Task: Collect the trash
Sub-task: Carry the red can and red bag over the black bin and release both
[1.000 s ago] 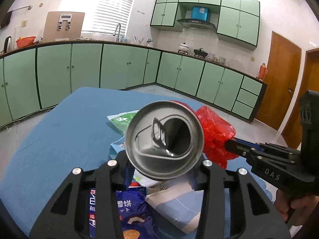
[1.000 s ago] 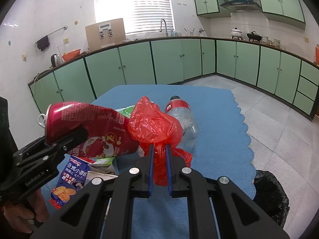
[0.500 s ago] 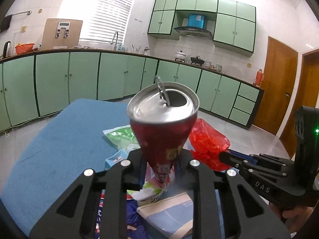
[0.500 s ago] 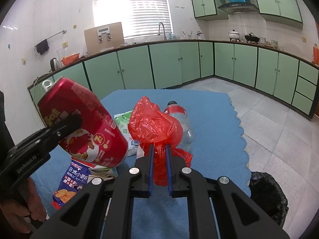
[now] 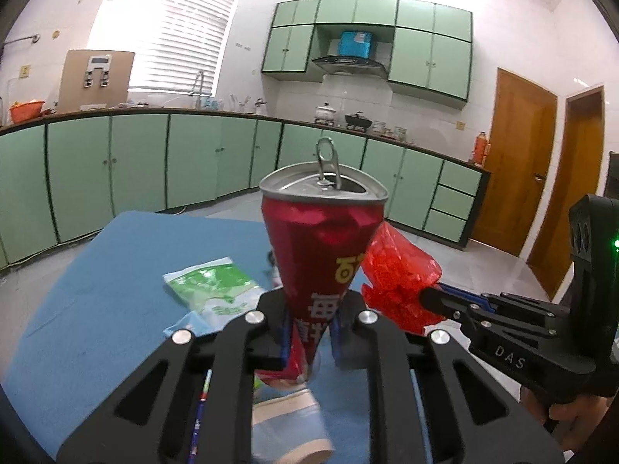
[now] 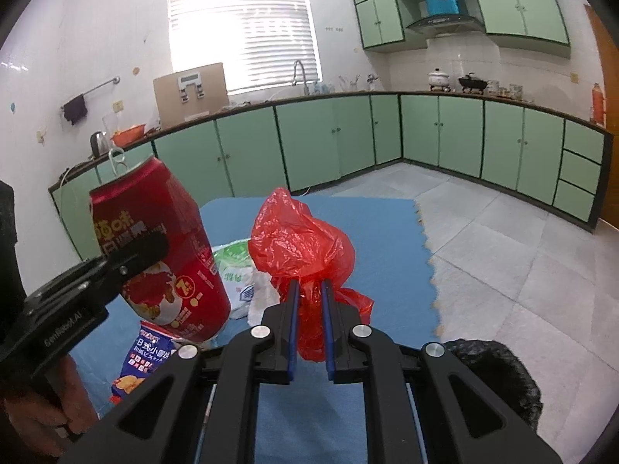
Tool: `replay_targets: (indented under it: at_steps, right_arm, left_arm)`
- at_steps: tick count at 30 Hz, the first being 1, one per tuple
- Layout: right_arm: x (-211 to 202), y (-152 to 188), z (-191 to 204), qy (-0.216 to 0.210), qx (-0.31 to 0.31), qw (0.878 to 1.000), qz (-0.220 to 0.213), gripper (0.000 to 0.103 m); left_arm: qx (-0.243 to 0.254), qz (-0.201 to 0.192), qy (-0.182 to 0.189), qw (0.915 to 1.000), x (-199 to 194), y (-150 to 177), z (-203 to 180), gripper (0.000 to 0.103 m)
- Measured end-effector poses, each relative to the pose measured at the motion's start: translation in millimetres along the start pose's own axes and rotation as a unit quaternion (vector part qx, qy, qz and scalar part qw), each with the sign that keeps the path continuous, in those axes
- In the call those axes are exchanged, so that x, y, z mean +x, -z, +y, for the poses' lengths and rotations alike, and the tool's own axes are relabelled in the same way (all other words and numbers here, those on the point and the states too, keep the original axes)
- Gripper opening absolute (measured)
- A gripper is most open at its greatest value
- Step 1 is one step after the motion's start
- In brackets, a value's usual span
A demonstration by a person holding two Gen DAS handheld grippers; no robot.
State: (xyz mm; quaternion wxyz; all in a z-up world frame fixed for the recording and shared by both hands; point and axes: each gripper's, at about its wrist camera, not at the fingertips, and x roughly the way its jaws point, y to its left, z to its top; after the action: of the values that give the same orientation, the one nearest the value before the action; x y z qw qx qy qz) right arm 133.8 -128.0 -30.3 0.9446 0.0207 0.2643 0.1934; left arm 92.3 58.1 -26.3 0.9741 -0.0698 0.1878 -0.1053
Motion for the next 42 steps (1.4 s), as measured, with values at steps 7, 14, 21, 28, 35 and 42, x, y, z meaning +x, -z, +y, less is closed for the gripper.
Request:
replay_targets:
  at_steps: [7,14,21,28,35,42]
  right_arm:
    - [-28.6,-2.4,-26.9,0.036,0.013,0.999,-0.012,0.011]
    - [-57.4,3.6,-75.5,0.087,0.046,0.995,-0.02,0.011]
    - [-80.3,20.1,-134.9,0.148,0.08,0.986,-0.02,0.011]
    - [-77.6,45.4,-179.2,0.183,0.115,0.976,0.0,0.011]
    - [-71.1,61.4,-198.1,0.195,0.133,0.972,0.015,0.011]
    - [-61.1,60.1,-204.1,0.193,0.138,0.971,0.021,0.011]
  left_arm:
    - [0.011,0.007,0.048,0.9988,7.2,0.1,-44.2,0.013]
    - [0.024,0.018,0.108,0.9937,33.7,5.6,-95.7,0.013]
    - [0.04,0.036,0.158,0.9859,73.1,18.2,-147.8,0.013]
    - [0.053,0.066,0.18,0.98,114.8,42.0,-176.4,0.013]
    - [0.046,0.108,0.186,0.9755,152.6,56.4,-182.5,0.041]
    - [0.051,0.107,0.178,0.9768,156.2,61.0,-182.2,0.051]
